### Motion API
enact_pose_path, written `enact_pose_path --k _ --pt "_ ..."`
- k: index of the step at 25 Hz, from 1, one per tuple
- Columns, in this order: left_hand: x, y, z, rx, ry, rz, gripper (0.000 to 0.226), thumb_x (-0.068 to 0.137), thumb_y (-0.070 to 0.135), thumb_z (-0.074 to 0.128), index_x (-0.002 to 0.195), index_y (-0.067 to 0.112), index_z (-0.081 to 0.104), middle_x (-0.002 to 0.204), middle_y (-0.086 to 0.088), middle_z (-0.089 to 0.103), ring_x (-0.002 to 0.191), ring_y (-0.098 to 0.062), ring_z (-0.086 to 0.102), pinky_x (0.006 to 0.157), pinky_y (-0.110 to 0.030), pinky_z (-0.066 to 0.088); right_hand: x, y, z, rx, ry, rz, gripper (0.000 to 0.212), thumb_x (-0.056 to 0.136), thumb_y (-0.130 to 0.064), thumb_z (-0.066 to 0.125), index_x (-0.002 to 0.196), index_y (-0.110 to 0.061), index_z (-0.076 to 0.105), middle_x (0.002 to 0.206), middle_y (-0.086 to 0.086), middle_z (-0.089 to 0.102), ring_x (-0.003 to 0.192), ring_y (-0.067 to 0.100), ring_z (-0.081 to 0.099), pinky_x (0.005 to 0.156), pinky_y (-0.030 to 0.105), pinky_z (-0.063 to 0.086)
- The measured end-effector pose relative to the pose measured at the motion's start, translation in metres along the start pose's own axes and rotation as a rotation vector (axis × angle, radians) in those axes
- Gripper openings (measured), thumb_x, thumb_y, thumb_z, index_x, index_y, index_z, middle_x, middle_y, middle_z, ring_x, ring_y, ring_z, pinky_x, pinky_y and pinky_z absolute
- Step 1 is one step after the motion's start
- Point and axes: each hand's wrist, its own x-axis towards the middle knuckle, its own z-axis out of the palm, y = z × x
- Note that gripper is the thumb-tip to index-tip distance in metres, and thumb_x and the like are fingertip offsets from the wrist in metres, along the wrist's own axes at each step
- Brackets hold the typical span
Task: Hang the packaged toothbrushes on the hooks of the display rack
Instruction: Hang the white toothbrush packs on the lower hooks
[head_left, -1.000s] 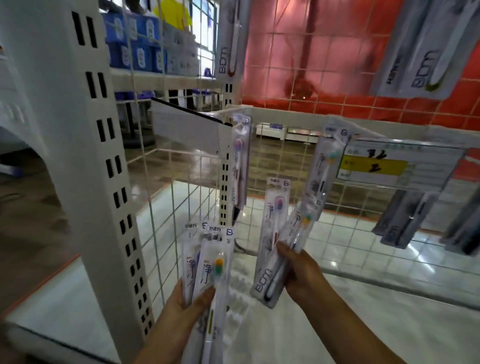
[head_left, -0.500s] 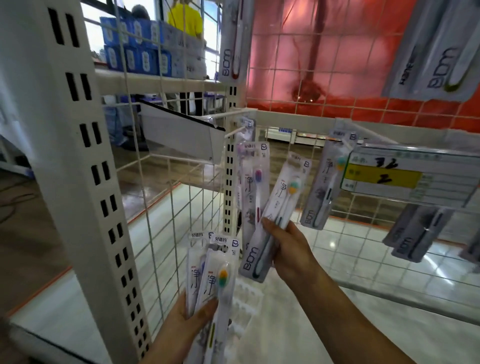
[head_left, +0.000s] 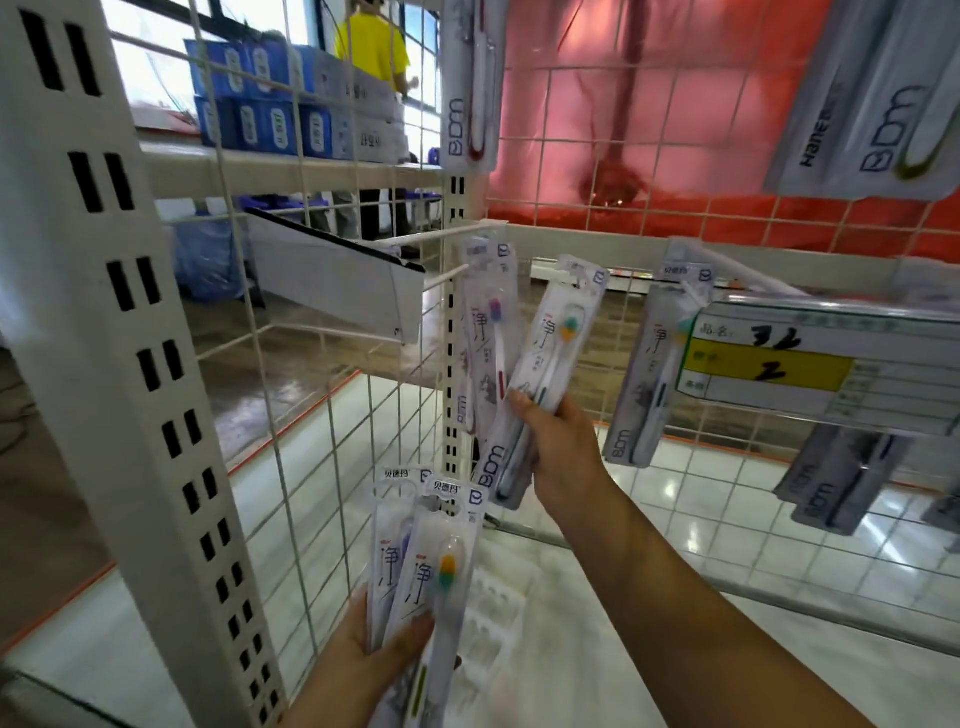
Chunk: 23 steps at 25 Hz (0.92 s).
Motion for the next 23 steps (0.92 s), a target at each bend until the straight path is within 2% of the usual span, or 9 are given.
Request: enact_pose_path --k 1,3,6,8,11,13,15,19,23 --pt "0.0 0.001 0.001 -0.016 -0.019 -0.004 0.042 0.078 0.003 0.067 0.111 0.023 0.05 0.063 0.011 0.069 0.047 -0.001 0.065 0.037 -0.01 0.044 0.004 0.0 0.003 -0.053 0.017 -0.006 0.027 0.084 -0.008 0.066 0.11 -0.008 0.063 0.104 0.013 0.069 0.098 0.029 0.065 0.09 0.045 0.052" --pt "0.003 -0.002 0.003 -0.052 -0.028 0.002 0.049 0.068 0.007 0.077 0.109 0.023 0.053 0.07 0.002 0.073 0.054 -0.01 0.069 0.042 -0.014 0.049 0.011 0.002 0.01 -0.092 0.026 -0.002 0.029 0.084 -0.008 0.066 0.112 -0.005 0.062 0.107 0.018 0.067 0.097 0.031 0.065 0.089 0.047 0.053" --pt "0.004 -0.006 0.0 -0.073 -0.016 -0.003 0.058 0.062 0.015 0.079 0.114 0.026 0.055 0.089 -0.008 0.075 0.077 -0.031 0.072 0.063 -0.032 0.058 0.016 0.001 0.018 -0.025 0.024 0.044 0.028 0.085 -0.003 0.063 0.113 -0.001 0.06 0.11 0.019 0.065 0.092 0.029 0.063 0.082 0.039 0.053" --pt "0.004 -0.007 -0.002 -0.052 -0.026 -0.001 0.066 0.057 0.029 0.081 0.117 0.027 0.055 0.094 -0.009 0.075 0.086 -0.03 0.071 0.079 -0.038 0.056 0.022 -0.001 0.02 -0.002 0.056 0.072 0.027 0.085 -0.002 0.063 0.112 -0.001 0.059 0.11 0.02 0.065 0.095 0.031 0.063 0.084 0.041 0.052" --pt "0.005 -0.007 -0.004 -0.04 -0.016 0.003 0.043 0.071 0.022 0.069 0.111 0.027 0.055 0.088 -0.013 0.074 0.08 -0.03 0.072 0.072 -0.037 0.057 0.033 -0.004 0.02 -0.021 0.072 0.103 0.031 0.083 -0.002 0.065 0.113 0.002 0.059 0.115 0.023 0.064 0.105 0.037 0.062 0.093 0.05 0.049" --pt "0.006 -0.005 -0.005 -0.035 -0.008 -0.009 0.045 0.066 0.026 0.068 0.11 0.029 0.057 0.09 -0.014 0.074 0.086 -0.034 0.069 0.086 -0.049 0.052 0.035 -0.004 0.017 -0.038 0.045 0.118 0.032 0.084 -0.001 0.064 0.115 0.002 0.058 0.116 0.023 0.063 0.107 0.038 0.061 0.094 0.051 0.049" --pt "0.005 -0.002 -0.004 -0.069 0.002 0.001 0.046 0.063 0.025 0.068 0.108 0.028 0.058 0.092 -0.016 0.073 0.09 -0.037 0.067 0.092 -0.055 0.048 0.032 -0.004 0.013 -0.05 0.034 0.112 0.033 0.085 0.0 0.063 0.117 0.002 0.057 0.113 0.021 0.063 0.106 0.036 0.06 0.094 0.05 0.049" --pt "0.006 0.001 0.002 -0.116 -0.017 0.031 0.039 0.067 0.019 0.066 0.105 0.026 0.059 0.087 -0.013 0.074 0.08 -0.032 0.068 0.076 -0.044 0.053 -0.001 -0.002 -0.009 -0.139 0.039 0.067 0.026 0.085 -0.003 0.063 0.111 -0.005 0.058 0.102 0.011 0.063 0.098 0.028 0.06 0.092 0.042 0.049" --pt "0.0 0.001 0.012 -0.117 0.011 0.06 0.025 0.08 0.013 0.062 0.101 0.028 0.06 0.075 -0.002 0.075 0.076 -0.027 0.068 0.069 -0.038 0.053 -0.052 0.004 -0.045 -0.179 -0.123 0.155 0.01 0.087 -0.016 0.062 0.097 -0.015 0.062 0.096 0.007 0.068 0.09 0.023 0.065 0.088 0.043 0.053"
